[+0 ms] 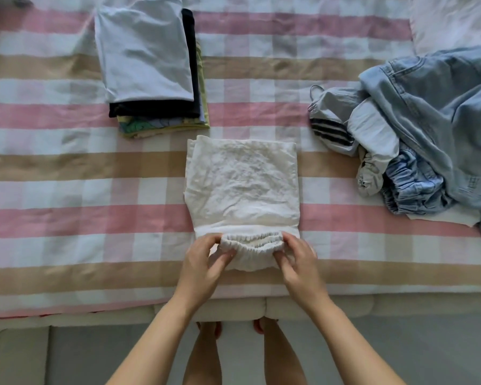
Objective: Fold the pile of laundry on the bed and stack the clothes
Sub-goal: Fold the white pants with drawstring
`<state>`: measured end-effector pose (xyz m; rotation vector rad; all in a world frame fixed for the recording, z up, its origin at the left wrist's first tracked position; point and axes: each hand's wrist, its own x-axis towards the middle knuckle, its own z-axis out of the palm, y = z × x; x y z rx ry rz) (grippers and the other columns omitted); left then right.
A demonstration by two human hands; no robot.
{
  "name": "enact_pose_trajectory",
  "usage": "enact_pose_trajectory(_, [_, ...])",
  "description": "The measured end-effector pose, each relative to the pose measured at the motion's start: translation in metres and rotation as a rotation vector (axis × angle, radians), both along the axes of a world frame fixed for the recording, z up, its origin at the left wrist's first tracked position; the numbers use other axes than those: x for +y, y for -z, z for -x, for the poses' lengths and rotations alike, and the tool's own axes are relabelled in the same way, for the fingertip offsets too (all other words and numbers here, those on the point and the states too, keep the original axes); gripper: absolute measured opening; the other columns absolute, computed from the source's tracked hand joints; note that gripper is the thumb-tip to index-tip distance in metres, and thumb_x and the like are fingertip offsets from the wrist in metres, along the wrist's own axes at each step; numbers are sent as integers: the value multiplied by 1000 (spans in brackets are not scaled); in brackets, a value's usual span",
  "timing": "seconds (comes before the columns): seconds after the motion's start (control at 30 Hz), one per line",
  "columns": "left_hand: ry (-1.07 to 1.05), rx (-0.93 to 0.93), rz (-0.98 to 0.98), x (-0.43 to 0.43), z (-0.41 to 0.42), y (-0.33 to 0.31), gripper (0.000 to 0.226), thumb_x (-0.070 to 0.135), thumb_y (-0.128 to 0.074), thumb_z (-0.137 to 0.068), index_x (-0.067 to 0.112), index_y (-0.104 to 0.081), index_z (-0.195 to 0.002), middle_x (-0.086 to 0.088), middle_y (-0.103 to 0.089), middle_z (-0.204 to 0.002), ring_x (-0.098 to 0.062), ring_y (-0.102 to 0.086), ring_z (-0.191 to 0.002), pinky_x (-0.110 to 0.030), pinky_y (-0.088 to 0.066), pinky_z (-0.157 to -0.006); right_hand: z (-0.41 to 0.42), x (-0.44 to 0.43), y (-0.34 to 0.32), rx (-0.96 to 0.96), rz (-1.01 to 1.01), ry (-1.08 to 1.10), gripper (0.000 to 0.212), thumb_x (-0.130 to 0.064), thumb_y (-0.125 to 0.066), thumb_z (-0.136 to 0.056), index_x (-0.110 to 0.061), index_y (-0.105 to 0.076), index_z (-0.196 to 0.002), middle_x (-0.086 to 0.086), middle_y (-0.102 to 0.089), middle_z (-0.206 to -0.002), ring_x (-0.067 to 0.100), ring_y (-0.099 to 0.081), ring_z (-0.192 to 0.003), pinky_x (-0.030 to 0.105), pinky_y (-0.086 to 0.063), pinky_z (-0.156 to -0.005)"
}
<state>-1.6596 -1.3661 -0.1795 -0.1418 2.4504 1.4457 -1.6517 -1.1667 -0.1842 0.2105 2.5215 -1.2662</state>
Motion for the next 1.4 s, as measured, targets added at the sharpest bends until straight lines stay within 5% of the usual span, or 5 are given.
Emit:
enact_pose_trajectory(0.6, [-310, 84, 64, 34, 178, 74, 32, 26, -52, -94, 2, -56, -115, -6, -63, -91, -19, -60, -81, -20, -46, -70, 175, -17, 71, 142, -220, 184, 35, -21, -50, -95, -10, -52, -128, 8, -59, -122, 26, -52, -110, 33, -41, -92])
enact_pose_trajectory(0.77, [-175, 521, 424, 46, 157, 66, 31, 18, -46, -92, 6, -61, -116, -11, -62, -117, -27, -52, -111, -34, -37, -92, 154, -24, 64, 467, -392, 48, 41, -27, -38, -93, -11, -55, -127, 12, -52, -133, 30, -43, -126, 35, -25, -103])
enact_pose_trajectory(0.97, [232, 163, 735, 39, 137, 98, 55, 45, -31, -97, 38, 0, -141, 10, 14, -150, -17, 15, -141, -40, 18, -110, 146, -23, 97, 146, -551, -298, 56, -46, -30, -97, -38, 9, -137, -8, 22, -146, 15, 22, -137, 34, 19, -110])
enact_pose_trajectory(1.13, [218, 165, 689, 34, 141, 100, 58, 53, -28, -95, 38, 4, -141, 8, 16, -150, -15, 10, -144, -39, 18, -111, 147, -22, 89, 253, -470, -152, 64, -41, -51, -91, -23, -21, -144, 8, -14, -154, 27, -13, -142, 44, -9, -114])
enact_pose_trajectory(1.4, [-394, -197, 491, 10, 113, 63, 92, 56, -56, -79, 4, -18, -144, -21, -31, -140, -33, -31, -126, -43, -31, -99, 127, -9, 68, -97, -333, 369, 69, -43, -66, -80, -9, -41, -134, 13, -51, -128, 31, -45, -118, 40, -38, -89])
